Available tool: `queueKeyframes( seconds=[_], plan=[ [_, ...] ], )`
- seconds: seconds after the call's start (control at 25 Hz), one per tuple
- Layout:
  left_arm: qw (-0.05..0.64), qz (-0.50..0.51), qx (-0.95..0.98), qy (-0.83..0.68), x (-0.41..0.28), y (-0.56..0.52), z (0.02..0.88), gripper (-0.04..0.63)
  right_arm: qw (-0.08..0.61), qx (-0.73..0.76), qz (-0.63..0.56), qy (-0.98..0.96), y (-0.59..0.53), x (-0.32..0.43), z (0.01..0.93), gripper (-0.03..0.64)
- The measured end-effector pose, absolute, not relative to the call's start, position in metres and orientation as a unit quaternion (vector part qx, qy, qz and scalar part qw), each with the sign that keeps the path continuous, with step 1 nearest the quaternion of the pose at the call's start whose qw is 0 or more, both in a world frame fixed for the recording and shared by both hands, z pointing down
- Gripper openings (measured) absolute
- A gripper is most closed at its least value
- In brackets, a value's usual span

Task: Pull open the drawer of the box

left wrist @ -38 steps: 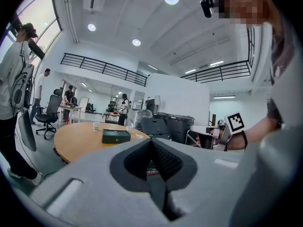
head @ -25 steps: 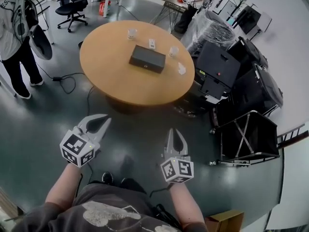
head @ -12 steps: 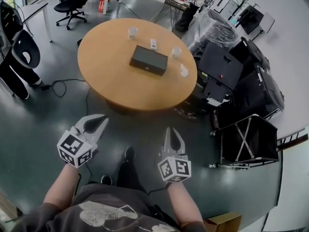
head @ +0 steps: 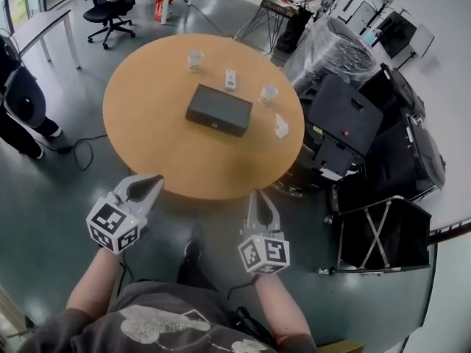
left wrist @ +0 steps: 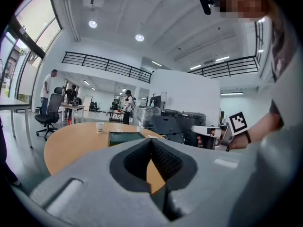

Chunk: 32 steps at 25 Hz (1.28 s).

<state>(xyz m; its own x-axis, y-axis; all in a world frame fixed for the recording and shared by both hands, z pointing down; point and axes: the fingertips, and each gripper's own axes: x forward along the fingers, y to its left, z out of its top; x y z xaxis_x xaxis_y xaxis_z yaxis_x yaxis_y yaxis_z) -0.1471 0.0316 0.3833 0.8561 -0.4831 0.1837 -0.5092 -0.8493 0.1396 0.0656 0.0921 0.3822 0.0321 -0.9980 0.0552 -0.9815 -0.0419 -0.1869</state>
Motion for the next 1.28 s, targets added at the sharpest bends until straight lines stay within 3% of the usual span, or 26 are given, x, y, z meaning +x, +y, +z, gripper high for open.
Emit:
queueKeyframes(
  seconds=[0.44, 1.28],
  plan=[
    [0.110, 0.085, 0.949, -0.283, -0.062, -0.018, 0.406, 0.000, 0.069, -0.694, -0.103, 0.709, 0.028, 0.151, 0.391, 0.002],
    [0.124, 0.107, 0.948, -0.271, -0.008, -0.119, 0.440, 0.000, 0.028, -0.703, -0.137, 0.697, -0.072, 0.184, 0.417, 0.002]
  ],
)
